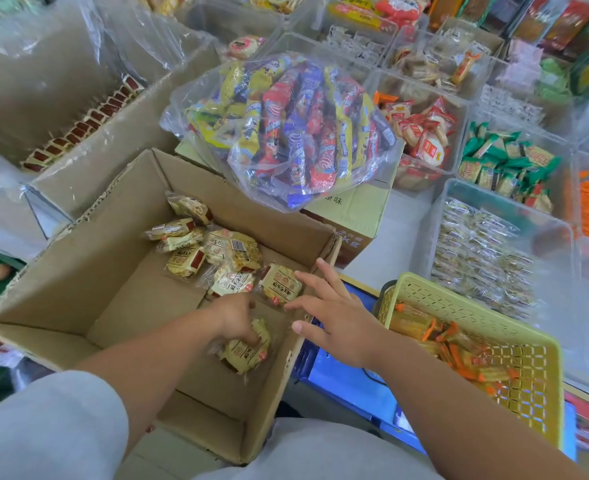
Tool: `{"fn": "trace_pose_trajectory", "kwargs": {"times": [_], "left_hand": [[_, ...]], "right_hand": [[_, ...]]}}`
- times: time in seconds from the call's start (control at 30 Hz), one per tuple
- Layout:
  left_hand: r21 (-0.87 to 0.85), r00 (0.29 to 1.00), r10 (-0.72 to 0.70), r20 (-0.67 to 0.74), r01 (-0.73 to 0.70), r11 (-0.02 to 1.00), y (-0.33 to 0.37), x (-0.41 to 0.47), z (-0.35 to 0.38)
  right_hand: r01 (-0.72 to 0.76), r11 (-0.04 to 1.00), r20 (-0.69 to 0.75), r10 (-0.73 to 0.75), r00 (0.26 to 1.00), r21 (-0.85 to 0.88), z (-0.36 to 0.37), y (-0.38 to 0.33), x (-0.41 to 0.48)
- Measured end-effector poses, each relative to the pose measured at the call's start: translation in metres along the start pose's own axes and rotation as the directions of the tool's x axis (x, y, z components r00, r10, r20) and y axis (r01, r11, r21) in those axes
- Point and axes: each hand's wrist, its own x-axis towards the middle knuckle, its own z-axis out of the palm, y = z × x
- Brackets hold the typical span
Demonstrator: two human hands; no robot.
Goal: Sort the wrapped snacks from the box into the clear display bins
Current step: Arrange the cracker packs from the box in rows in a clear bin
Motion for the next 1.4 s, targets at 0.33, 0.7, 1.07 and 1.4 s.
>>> {"fn": "trace_pose_trajectory", "kwargs": {"times": [0.33,0.7,1.07,1.4], "left_hand": [[-0.314,0.995,0.062,-0.077,-0.083,0.946,0.031,0.022,-0.022],[-0.546,0.998,0.056,0.017,-0.038,0.837,0.025,0.03,-0.019],[-0.632,0.999,0.053,0.01,-0.035,0.774,0.024,0.019,-0.01],[-0.698,0.985,0.037,-0.171,-0.148,0.7,0.035,-0.02,-0.02]], "right_hand": [[0.004,1.0,0.005,-0.005,1.0,0.02,-0.002,-0.001,-0.001],[0.01,0.998,0.003,-0.01,1.0,0.056,-0.003,0.0,0.0],[0.015,0.998,-0.006,-0.015,1.0,0.064,-0.003,0.001,-0.002],[0.02,0.998,-0.009,-0.02,1.0,0.055,-0.002,0.003,0.0]]}}
